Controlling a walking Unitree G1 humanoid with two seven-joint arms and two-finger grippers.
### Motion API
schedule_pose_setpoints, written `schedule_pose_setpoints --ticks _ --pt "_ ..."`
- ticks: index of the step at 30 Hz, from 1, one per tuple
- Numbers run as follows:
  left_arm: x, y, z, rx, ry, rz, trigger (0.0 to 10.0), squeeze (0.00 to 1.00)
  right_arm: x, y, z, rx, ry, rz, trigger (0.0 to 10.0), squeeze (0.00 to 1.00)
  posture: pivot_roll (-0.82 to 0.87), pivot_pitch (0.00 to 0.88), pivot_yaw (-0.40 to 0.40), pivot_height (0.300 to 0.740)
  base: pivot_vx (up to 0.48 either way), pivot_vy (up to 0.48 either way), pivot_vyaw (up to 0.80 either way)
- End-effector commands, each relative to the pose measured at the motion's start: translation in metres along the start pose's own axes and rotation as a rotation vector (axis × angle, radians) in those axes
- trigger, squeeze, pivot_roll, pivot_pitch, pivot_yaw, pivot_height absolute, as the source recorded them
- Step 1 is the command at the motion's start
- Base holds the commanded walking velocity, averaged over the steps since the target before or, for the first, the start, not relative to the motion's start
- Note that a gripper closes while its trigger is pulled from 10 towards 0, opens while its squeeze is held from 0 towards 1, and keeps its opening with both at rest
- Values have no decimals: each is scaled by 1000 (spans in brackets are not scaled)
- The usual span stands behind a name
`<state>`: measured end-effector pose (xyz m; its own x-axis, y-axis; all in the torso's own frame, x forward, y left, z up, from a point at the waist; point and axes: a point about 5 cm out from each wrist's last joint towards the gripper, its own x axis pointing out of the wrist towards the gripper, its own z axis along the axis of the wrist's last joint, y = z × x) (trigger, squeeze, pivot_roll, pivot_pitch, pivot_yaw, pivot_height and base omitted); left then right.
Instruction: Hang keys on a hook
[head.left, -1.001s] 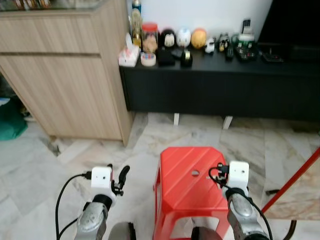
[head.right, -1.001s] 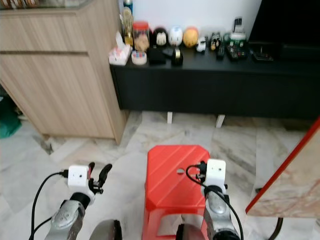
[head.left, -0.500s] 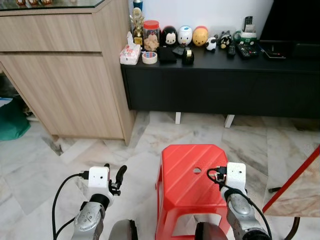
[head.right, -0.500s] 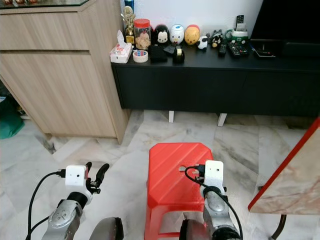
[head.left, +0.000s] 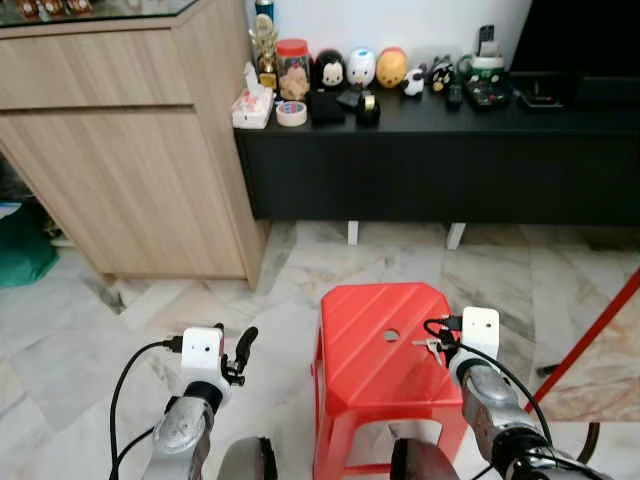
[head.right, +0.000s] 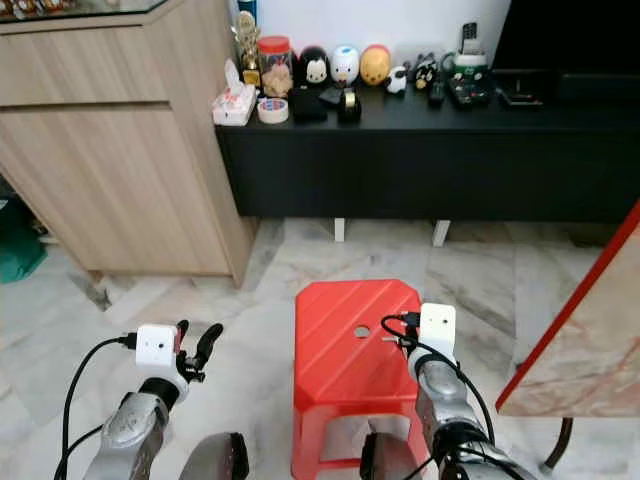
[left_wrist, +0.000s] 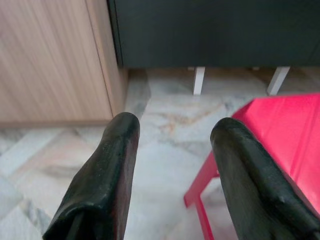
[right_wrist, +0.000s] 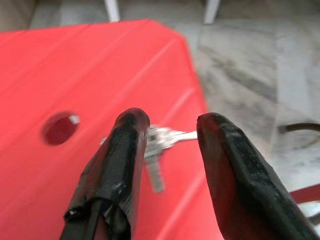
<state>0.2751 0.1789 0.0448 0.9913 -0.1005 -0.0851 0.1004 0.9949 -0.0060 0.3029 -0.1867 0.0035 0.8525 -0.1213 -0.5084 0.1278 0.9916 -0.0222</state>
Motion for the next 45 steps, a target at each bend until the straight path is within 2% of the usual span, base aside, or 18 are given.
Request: schedule_pose_setpoints --ticks 1,5,13,21,26,31,32,34,35,45 --pt "4 2 11 -26 -44 12 10000 0 1 2 1 -2 16 8 10000 0 35 90 28 606 0 0 0" --pt "6 1 25 -24 -86 4 10000 0 2 2 3 -1 13 5 10000 0 42 116 32 606 0 0 0" --pt "1 -1 55 -24 -163 5 10000 0 4 2 16 -2 -43 6 10000 0 71 185 40 606 0 0 0" --pt "-11 -4 66 -31 -157 14 10000 0 5 6 29 -21 -102 38 10000 0 95 233 46 606 0 0 0" --pt "-19 -2 65 -25 -135 23 10000 0 6 6 34 -13 -117 31 10000 0 108 250 54 606 0 0 0" --pt "-22 -1 66 -14 -117 21 10000 0 7 6 40 -11 -129 22 10000 0 115 255 58 606 0 0 0" --pt "-22 0 66 -13 -111 23 10000 0 7 5 40 -1 -132 16 8039 0 114 255 60 606 0 0 0" --pt "-23 1 66 -12 -107 23 10000 0 7 5 41 2 -133 12 8157 0 114 255 60 606 0 0 0" --pt "-23 1 67 -12 -105 24 10000 0 7 5 41 4 -134 9 9882 0 115 255 62 606 0 0 0" --pt "-22 0 66 26 -92 4 10000 0 6 0 39 64 -151 -36 10000 0 114 251 67 606 0 0 0"
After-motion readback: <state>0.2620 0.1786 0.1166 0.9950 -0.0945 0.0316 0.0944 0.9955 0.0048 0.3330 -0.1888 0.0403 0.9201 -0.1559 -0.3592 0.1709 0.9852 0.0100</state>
